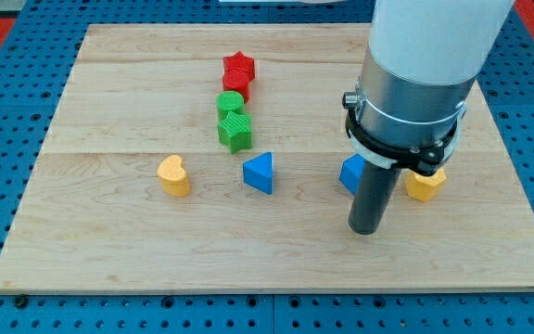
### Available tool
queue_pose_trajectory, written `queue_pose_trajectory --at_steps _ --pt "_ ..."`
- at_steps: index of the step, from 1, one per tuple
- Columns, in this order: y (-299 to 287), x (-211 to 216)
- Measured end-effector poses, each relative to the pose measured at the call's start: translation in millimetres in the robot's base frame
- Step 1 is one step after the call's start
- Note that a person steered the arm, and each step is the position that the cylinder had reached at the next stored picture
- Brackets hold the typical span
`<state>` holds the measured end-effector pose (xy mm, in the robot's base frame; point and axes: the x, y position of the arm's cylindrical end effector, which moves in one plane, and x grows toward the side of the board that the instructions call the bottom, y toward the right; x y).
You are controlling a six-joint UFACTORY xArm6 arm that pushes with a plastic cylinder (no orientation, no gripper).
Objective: Move the yellow hexagon right to the blue cube
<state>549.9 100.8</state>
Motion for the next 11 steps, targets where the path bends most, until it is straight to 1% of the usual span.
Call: queue_pose_trajectory --at_steps 3,4,5,6,7,9,10,11 --pt "-11 -2" --pt "85 -28" --pt "132 -83" --pt "132 -81" --pt "120 -112" --pt "55 -158" --pt "68 -108" --pt "88 -99"
